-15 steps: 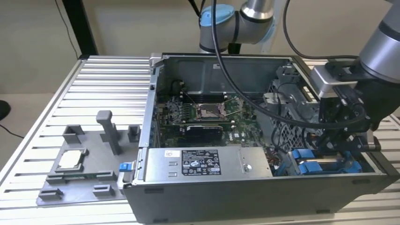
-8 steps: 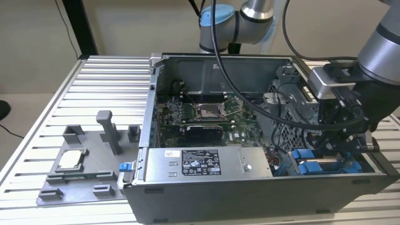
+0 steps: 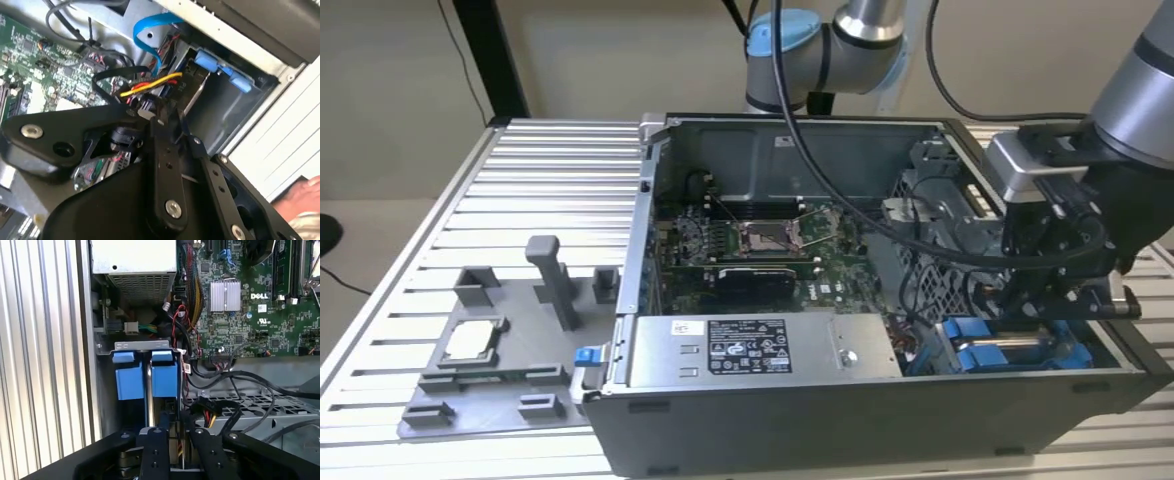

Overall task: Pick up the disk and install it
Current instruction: 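Insert the second disk wire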

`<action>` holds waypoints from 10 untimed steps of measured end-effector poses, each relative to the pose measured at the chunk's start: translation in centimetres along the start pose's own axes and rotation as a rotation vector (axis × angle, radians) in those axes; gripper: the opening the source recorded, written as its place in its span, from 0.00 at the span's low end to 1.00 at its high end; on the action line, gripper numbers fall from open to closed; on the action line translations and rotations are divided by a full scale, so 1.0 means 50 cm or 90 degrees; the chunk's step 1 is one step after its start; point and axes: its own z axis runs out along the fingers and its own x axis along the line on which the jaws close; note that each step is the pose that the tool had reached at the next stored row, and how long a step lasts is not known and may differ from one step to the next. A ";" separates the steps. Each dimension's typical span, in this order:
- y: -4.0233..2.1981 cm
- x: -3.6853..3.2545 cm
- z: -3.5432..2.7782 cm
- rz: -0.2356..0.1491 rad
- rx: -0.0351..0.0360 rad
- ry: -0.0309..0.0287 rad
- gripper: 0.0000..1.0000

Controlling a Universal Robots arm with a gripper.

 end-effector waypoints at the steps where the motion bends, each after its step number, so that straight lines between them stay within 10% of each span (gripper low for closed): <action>1: 0.000 0.000 -0.009 0.000 0.0000 0.0000 1.00; 6: -0.001 -0.002 -0.053 0.000 0.0000 0.0001 1.00; 10: -0.002 -0.002 -0.062 0.000 0.0000 0.0000 1.00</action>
